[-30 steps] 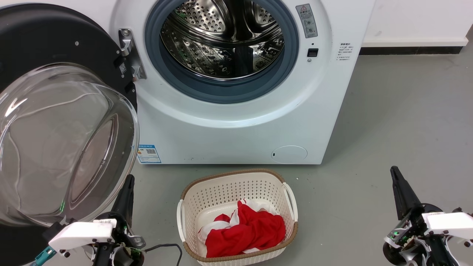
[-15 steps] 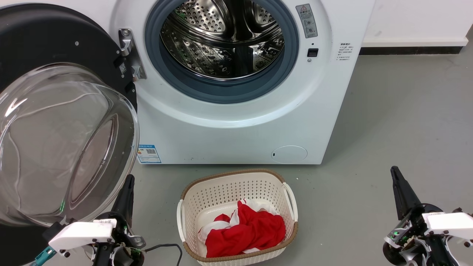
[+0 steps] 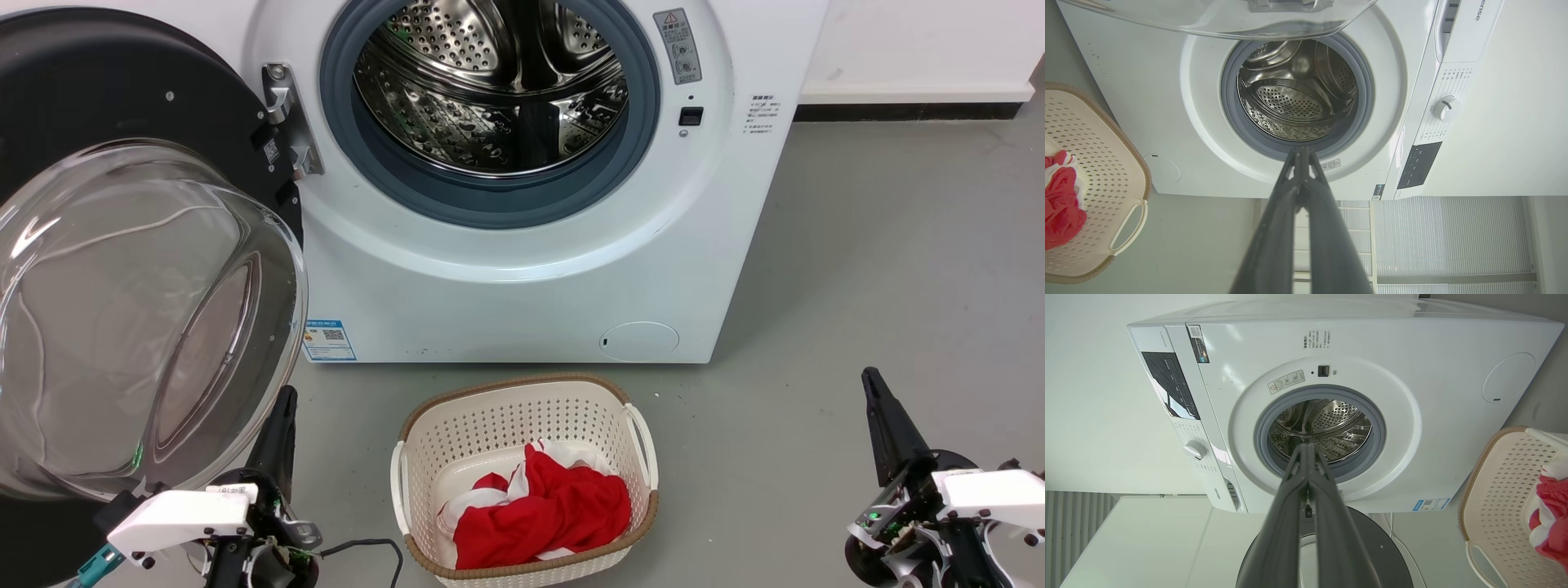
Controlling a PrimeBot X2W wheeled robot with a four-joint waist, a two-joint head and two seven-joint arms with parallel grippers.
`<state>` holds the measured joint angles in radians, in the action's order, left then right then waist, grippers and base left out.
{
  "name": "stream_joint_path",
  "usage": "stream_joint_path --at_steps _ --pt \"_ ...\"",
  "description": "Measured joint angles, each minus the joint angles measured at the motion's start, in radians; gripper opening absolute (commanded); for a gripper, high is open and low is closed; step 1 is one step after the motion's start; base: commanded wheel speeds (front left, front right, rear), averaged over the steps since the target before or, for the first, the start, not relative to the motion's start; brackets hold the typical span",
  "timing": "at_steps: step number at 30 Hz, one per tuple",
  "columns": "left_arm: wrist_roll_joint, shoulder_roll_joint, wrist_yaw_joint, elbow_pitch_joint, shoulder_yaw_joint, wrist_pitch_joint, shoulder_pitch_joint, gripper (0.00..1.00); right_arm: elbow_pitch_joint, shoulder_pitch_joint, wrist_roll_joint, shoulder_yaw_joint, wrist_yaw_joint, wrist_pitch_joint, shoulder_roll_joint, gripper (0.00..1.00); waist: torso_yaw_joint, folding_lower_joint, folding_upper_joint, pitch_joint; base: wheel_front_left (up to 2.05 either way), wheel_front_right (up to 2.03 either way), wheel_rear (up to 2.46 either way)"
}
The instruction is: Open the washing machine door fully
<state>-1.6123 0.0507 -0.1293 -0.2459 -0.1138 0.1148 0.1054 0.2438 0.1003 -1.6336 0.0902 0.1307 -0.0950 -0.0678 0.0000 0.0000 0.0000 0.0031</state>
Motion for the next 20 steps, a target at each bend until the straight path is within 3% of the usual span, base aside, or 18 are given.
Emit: stream_joint_path --at_steps 20 --pt "0.0 0.0 0.0 0.0 0.0 0.0 0.0 0.0 0.001 0.001 0.005 0.006 0.0 -0.004 0.004 0.0 0.0 0.0 0.0 0.0 0.0 0.0 0.0"
